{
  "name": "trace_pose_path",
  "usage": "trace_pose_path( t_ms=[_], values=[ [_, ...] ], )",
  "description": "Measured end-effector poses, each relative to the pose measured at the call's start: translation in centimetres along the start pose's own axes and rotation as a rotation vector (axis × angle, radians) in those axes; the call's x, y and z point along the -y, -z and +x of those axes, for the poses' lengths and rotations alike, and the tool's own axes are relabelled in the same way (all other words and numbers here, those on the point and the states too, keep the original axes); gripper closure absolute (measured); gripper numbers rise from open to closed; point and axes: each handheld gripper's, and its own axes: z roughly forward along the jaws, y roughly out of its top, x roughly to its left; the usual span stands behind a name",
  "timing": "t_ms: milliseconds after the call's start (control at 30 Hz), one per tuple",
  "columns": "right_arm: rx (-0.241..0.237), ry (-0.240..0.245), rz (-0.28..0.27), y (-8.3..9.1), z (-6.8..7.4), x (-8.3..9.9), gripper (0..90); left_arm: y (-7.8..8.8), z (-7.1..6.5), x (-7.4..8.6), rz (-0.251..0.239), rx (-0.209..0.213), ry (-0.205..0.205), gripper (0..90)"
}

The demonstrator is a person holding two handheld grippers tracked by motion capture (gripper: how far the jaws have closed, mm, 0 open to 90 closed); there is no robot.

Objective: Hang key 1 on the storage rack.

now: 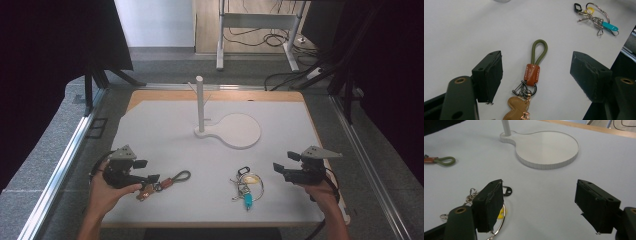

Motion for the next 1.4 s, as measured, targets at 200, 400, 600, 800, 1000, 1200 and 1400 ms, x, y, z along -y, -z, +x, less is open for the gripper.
trace_pose_path(
  t_ms=[200,400,600,800,1000,1200,1400],
  values=[
    [-0.017,0.014,-0.004,0.4,0.0,-0.5,23.3,0.6,-0.5,-1.3,0.010,-0.006,-0.035,26.8],
    [-0.004,0.008,0.016,0.3,-0.1,-0.2,24.1,0.9,-0.7,-3.0,0.055,0.019,-0.078,26.9],
    [0.013,-0.004,0.013,0.9,-0.2,0.1,24.7,1.3,-0.7,-4.1,0.089,0.037,-0.096,27.5],
    [0.030,-0.010,0.024,1.3,0.0,0.5,25.5,0.5,-1.0,-4.8,0.154,0.056,-0.130,28.4],
    [0.036,-0.019,0.042,1.0,-0.1,0.8,26.3,-1.5,-1.1,-4.7,0.255,0.052,-0.159,31.6],
    [0.026,-0.007,0.054,0.6,0.1,0.8,26.7,-2.9,-1.2,-4.4,0.329,0.057,-0.181,35.7],
    [0.019,-0.002,0.070,0.2,0.3,0.9,27.1,-4.8,-1.2,-3.9,0.408,0.037,-0.186,42.2]
  ],
)
